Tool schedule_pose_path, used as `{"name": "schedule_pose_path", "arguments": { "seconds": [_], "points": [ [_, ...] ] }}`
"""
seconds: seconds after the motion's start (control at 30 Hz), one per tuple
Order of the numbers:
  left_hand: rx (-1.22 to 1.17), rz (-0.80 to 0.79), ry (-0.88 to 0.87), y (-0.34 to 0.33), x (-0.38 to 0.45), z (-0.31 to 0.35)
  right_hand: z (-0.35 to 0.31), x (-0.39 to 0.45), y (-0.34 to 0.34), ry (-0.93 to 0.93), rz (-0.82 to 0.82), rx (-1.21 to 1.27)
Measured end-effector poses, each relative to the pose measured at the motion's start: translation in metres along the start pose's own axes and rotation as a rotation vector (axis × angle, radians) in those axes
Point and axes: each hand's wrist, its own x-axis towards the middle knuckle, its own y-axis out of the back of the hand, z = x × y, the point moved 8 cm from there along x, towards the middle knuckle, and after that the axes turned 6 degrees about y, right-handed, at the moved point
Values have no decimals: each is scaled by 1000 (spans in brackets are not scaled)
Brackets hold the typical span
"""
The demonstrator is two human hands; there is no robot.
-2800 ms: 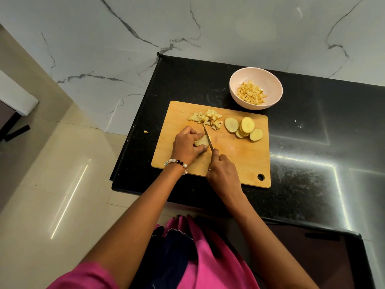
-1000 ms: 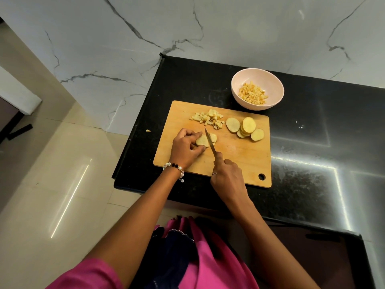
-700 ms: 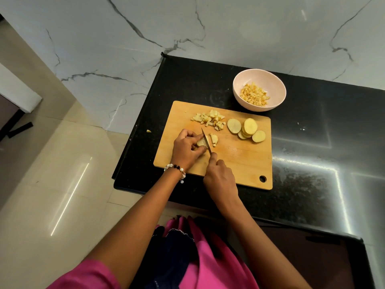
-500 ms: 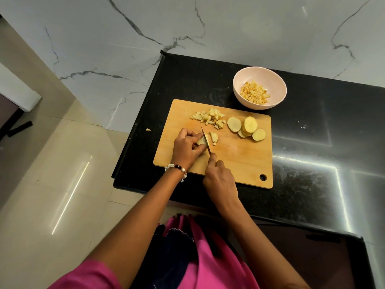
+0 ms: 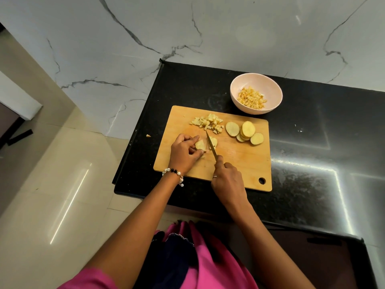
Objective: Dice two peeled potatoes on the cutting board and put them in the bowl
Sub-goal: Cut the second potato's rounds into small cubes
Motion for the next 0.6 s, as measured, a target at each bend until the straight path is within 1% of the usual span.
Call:
{"name": "schedule_pose_path", "arguments": {
  "seconds": [0.1, 0.27, 0.37, 0.47, 0.6],
  "points": [
    [12, 8, 10, 0, 1, -2, -6, -7, 1, 34, 17, 56],
    [23, 2, 16, -2, 1, -3, -15, -8, -5, 46, -12, 66],
    [23, -4, 17, -2, 3, -3, -17, -6, -8, 43, -25, 19],
    [11, -9, 18, -3, 3, -3, -25, 5, -6, 56, -4, -46],
    [2, 3, 13, -3, 3, -3, -30, 10, -8, 79, 19, -63]
  ]
}}
